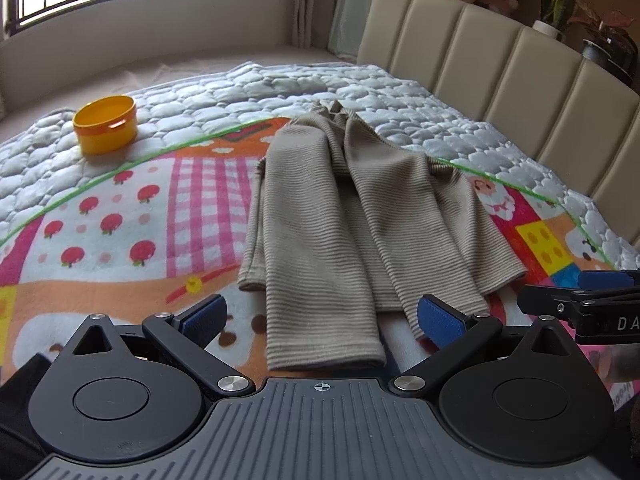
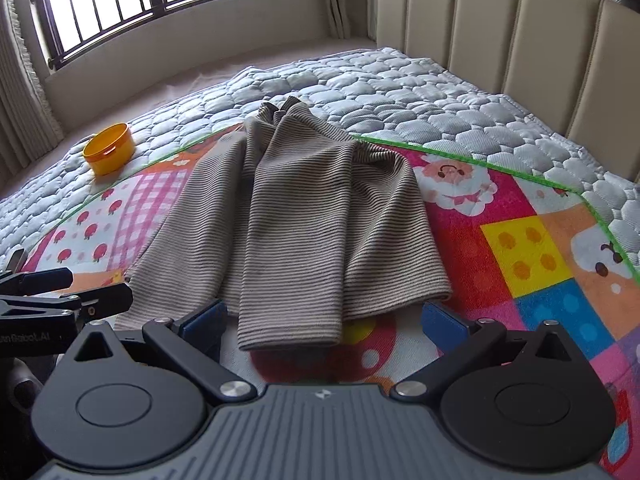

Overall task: Fold clothes
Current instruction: 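Grasp the shirt hem with both grippers and lift it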

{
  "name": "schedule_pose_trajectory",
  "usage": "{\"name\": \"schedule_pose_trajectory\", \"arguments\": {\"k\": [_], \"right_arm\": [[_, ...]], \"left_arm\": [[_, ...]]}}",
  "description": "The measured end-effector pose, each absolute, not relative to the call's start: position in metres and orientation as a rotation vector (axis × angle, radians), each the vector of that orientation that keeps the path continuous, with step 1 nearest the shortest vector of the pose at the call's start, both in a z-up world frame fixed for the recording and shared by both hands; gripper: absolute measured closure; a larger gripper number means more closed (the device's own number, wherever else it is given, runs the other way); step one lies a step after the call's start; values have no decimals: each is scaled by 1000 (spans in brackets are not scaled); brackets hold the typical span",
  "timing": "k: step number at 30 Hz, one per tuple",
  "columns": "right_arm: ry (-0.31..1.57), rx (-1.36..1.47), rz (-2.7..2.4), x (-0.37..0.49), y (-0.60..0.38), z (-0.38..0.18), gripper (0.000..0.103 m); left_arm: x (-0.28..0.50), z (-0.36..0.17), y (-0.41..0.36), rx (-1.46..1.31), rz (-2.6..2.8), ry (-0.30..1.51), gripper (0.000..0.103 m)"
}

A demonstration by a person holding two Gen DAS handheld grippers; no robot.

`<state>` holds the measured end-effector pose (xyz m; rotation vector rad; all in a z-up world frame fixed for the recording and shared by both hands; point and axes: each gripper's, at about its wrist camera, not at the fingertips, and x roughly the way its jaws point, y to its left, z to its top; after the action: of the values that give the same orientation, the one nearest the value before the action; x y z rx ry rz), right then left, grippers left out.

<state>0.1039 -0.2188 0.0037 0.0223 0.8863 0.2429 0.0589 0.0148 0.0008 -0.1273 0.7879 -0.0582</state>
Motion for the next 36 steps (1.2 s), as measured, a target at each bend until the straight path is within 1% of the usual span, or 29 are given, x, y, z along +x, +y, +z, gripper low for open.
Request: {"name": "schedule_pose_trajectory", "arguments": {"k": [6, 11, 13, 15, 18, 21, 25, 28, 31, 33, 34, 35, 36], "right_arm": [[951, 181, 196, 169, -238, -28, 0], [948, 283, 220, 214, -242, -54, 0], [979, 293, 218, 227, -239, -70, 0], [1024, 280, 208, 233, -236, -84, 0], [1024, 214, 198, 232, -226, -89, 0], [1042, 201, 175, 234, -221, -90, 0], [1073, 107, 228, 239, -215, -90, 0], [969, 89, 258, 233, -224, -75, 0], [813, 39, 212, 236, -235, -63, 0], [767, 9, 192, 251, -242, -63, 10], [770, 2, 181, 262, -245, -66, 27], [781, 16, 168, 273, -249, -68, 42], [797, 45, 151, 283, -253, -72, 46]], "left_arm": [[122, -7, 21, -94, -88, 818, 0], [162, -26, 38, -142, -89, 848, 0], [171, -38, 45, -173, -81, 865, 0], [177, -51, 54, -215, -94, 910, 0], [184, -66, 62, -266, -119, 967, 0], [189, -68, 63, -270, -128, 963, 0], [200, -66, 63, -275, -174, 938, 0], [211, -69, 67, -303, -190, 960, 0], [219, -72, 74, -348, -193, 991, 0], [226, -69, 78, -349, -192, 981, 0], [230, -66, 79, -345, -191, 971, 0], [234, -64, 80, -334, -187, 966, 0], [238, -64, 80, -314, -179, 966, 1]]}}
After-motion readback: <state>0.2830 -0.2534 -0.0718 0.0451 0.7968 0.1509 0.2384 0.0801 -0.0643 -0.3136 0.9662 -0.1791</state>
